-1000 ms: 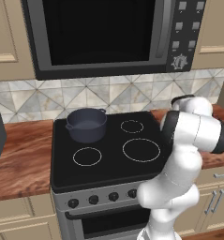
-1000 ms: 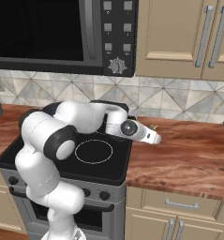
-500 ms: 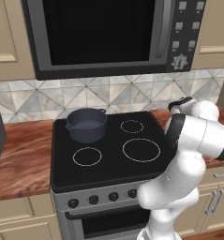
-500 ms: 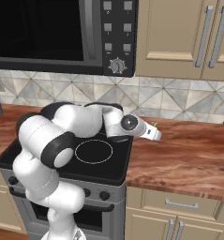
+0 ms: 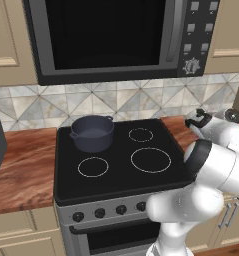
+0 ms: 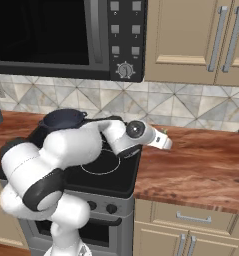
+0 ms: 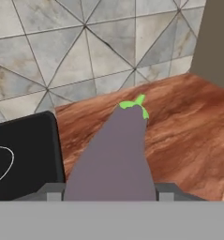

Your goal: Turn on the burner for the pot on the stove. Wait thirty seconds for the pot to heat up. Then add the eggplant to the pot.

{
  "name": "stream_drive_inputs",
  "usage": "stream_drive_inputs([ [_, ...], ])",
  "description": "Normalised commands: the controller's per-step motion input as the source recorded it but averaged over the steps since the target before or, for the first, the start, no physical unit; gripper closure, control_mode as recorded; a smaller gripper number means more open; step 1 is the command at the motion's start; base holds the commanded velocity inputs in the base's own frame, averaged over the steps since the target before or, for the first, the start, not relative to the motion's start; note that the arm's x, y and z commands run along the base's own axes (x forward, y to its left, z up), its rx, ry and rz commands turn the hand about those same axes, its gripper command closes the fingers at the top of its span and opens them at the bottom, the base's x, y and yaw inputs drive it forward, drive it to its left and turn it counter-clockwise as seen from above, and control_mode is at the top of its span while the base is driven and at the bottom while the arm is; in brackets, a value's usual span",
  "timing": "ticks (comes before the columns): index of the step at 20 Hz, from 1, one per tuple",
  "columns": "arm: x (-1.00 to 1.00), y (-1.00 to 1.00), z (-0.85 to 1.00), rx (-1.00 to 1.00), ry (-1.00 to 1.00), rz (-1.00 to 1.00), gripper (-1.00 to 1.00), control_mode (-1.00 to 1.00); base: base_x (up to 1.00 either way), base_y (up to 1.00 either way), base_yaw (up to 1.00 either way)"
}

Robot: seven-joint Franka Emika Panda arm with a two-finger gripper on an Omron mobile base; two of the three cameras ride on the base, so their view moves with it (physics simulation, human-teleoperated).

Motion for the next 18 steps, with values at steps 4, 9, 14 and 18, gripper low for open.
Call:
stream_drive_inputs([
  [4, -0.46, 0.00, 0.93, 0.05, 0.03, 0.00, 1.00, -1.00, 0.00, 0.00, 0.00],
  [9, -0.62, 0.00, 0.83, 0.05, 0.08, 0.00, 1.00, -1.00, 0.00, 0.00, 0.00],
  [14, -0.97, 0.01, 0.26, 0.00, 0.02, 0.01, 1.00, -1.00, 0.00, 0.00, 0.00],
  [18, -0.99, 0.19, 0.06, 0.00, -0.03, 0.07, 1.00, -1.00, 0.00, 0.00, 0.00],
])
